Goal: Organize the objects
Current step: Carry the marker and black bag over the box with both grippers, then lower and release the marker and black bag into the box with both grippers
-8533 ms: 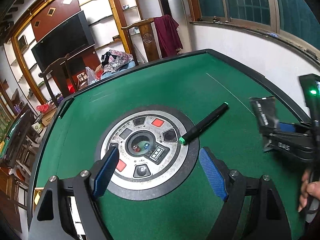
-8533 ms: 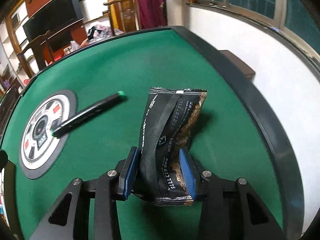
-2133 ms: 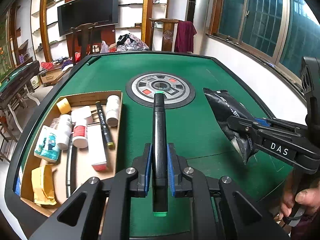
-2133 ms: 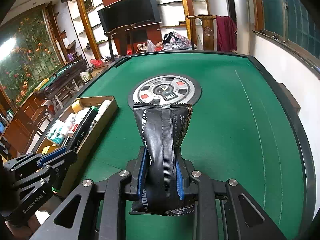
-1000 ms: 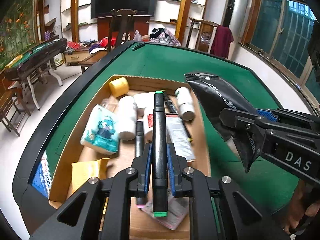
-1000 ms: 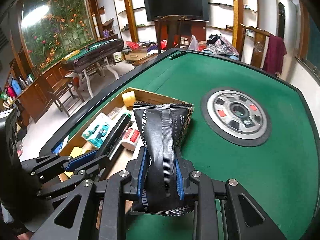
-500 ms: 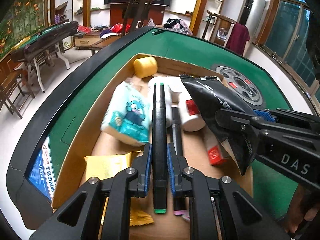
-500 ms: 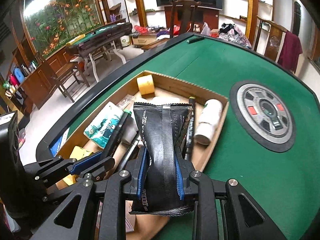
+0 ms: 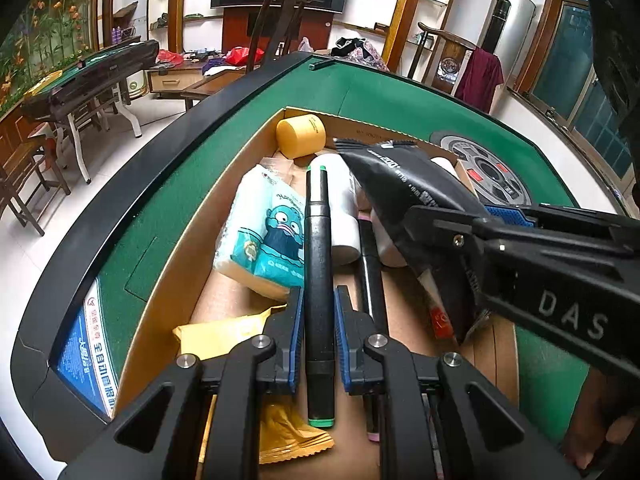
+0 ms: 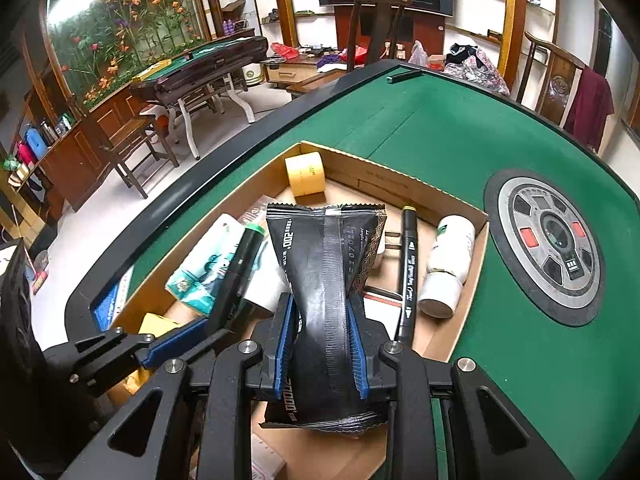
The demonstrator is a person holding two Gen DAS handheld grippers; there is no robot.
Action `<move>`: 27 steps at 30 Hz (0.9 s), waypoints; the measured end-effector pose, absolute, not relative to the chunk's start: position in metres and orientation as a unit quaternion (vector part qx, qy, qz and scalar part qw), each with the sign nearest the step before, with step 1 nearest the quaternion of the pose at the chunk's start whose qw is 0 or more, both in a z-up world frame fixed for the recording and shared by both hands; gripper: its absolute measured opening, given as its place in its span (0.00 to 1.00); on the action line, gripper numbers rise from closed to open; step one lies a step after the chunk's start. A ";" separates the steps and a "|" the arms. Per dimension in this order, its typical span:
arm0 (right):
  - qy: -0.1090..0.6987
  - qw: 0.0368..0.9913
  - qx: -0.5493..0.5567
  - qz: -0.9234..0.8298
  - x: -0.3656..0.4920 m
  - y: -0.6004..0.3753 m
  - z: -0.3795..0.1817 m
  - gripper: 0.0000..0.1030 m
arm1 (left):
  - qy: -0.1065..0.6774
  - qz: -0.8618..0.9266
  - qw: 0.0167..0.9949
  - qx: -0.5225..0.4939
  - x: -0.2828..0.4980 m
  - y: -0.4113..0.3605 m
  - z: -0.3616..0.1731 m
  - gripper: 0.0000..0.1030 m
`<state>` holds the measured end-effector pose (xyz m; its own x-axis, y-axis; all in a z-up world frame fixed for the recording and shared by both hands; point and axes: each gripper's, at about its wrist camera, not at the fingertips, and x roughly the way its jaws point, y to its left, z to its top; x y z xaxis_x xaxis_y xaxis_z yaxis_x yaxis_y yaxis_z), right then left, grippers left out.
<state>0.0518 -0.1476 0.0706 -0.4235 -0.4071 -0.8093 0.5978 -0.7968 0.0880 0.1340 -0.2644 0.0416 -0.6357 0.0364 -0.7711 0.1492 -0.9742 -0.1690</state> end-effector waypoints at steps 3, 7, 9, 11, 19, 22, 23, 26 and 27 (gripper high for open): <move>0.110 0.307 0.446 -0.834 0.060 -0.147 0.071 0.27 | 0.119 -0.896 0.020 0.427 0.138 -0.262 0.042 0.14; 0.110 0.315 0.450 -0.828 0.072 -0.144 0.071 0.27 | 0.120 -0.895 0.013 0.429 0.144 -0.257 0.042 0.14; 0.110 0.318 0.453 -0.826 0.077 -0.142 0.069 0.27 | 0.120 -0.895 0.010 0.429 0.147 -0.254 0.042 0.14; 0.109 0.319 0.455 -0.824 0.082 -0.139 0.068 0.27 | 0.119 -0.895 0.009 0.430 0.150 -0.251 0.042 0.14; 0.109 0.313 0.455 -0.827 0.092 -0.133 0.063 0.28 | 0.105 -0.895 0.023 0.433 0.154 -0.245 0.041 0.14; 0.116 0.306 0.450 -0.831 0.088 -0.137 0.063 0.28 | 0.099 -0.895 0.038 0.433 0.153 -0.248 0.041 0.14; 0.118 0.304 0.449 -0.832 0.086 -0.139 0.063 0.28 | 0.099 -0.895 0.042 0.432 0.153 -0.249 0.042 0.14; 0.121 0.299 0.446 -0.835 0.078 -0.145 0.063 0.29 | 0.101 -0.896 0.049 0.430 0.153 -0.254 0.042 0.14; 0.123 0.297 0.445 -0.836 0.076 -0.147 0.063 0.29 | 0.103 -0.896 0.051 0.428 0.153 -0.256 0.043 0.14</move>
